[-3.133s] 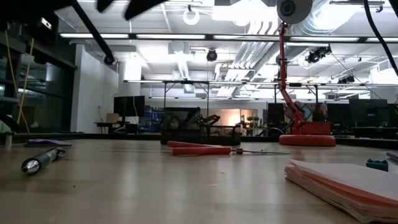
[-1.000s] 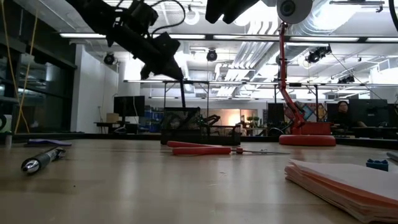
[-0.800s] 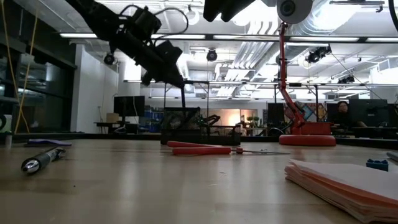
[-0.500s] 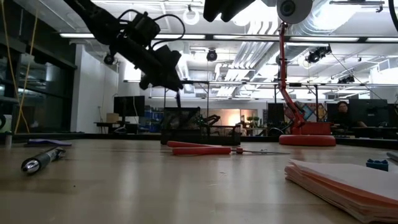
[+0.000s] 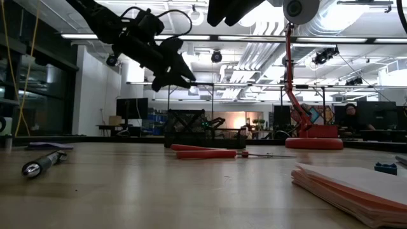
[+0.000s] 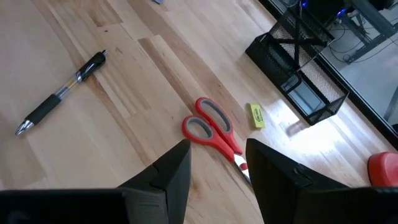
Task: Pick and place office supplies into organizer
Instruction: Put the black pen into the desk organizer
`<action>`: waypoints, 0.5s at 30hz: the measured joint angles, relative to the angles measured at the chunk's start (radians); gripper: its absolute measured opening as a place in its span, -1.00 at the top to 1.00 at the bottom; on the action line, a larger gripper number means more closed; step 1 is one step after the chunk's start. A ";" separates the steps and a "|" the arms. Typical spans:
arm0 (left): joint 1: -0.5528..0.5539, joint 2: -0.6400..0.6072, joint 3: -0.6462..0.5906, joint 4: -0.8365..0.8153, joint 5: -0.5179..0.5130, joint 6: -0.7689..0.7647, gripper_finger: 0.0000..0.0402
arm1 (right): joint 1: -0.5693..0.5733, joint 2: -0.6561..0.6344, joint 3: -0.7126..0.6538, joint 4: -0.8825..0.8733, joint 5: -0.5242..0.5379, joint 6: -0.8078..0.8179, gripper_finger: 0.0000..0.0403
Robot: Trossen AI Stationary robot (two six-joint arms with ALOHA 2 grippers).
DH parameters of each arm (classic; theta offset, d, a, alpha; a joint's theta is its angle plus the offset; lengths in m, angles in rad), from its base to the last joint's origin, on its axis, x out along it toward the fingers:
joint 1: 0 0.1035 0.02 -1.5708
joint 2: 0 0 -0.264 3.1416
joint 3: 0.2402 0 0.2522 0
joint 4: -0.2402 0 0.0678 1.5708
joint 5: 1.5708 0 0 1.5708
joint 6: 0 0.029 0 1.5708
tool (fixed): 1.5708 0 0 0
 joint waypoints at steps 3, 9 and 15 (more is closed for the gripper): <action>-0.037 -0.041 0.000 -0.037 0.025 0.018 0.10 | 0.007 0.000 0.000 0.000 -0.007 0.003 0.27; -0.119 -0.162 0.000 -0.159 -0.042 0.078 0.10 | 0.028 0.000 0.000 0.000 -0.008 0.037 0.28; -0.240 -0.356 -0.111 -0.173 -0.043 0.056 0.10 | 0.052 0.022 0.000 -0.001 -0.011 0.073 0.27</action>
